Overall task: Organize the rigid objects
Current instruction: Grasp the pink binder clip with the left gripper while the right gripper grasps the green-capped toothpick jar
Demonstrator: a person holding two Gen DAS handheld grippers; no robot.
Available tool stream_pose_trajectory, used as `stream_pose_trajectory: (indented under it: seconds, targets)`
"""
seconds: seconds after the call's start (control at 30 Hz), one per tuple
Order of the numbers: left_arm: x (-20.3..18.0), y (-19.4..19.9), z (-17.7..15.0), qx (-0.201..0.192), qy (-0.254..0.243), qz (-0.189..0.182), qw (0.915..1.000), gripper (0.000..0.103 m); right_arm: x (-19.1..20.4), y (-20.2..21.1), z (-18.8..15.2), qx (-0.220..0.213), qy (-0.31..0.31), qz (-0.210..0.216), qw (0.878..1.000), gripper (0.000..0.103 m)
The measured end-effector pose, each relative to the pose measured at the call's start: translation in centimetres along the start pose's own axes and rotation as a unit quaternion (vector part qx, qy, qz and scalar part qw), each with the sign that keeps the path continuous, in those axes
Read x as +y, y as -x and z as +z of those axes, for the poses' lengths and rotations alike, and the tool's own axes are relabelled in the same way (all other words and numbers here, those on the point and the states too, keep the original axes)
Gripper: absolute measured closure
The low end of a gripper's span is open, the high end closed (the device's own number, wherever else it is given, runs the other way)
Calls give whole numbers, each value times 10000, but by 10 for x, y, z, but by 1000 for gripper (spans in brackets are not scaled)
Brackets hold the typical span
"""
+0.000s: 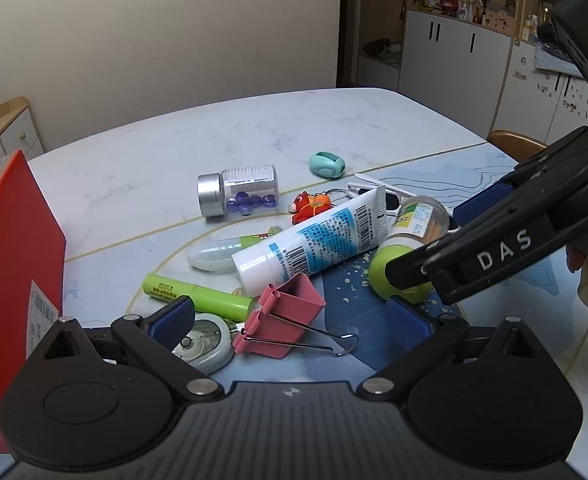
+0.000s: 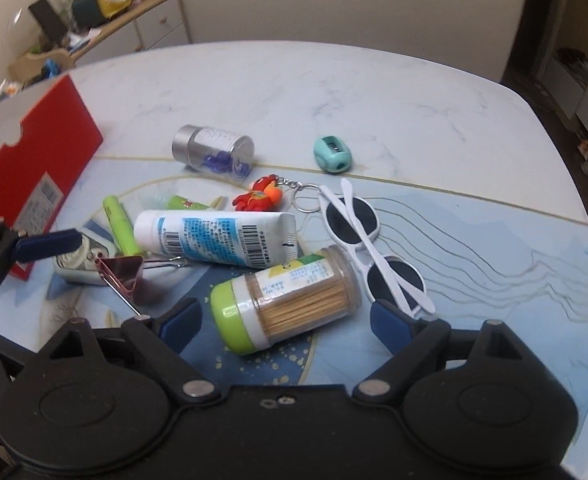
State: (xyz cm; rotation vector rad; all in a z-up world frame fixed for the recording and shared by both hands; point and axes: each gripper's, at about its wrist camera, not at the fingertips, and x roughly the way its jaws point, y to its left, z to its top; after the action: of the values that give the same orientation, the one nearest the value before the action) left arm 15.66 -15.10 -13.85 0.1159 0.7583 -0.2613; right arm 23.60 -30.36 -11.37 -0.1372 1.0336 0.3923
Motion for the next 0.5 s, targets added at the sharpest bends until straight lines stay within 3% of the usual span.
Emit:
stream_pose_trajectory:
  seconds: [0.13,0.33,0.4,0.5]
  targets:
    - [1,-5,0,-6,-17,5,10000,4,2,-6,3,44,193,12,9998,16]
    - [2,-9,-1,3,-57,46,10000,21,2,-11,7,50,294,45,9995,16]
    - [2,-10,-1,43,-53,24,10000,36,3,-12,8,57,331,39,9994,16]
    - [2,-12,-2,58,-73,32,10000,45,4,-15,7,67,363,20,9993,16]
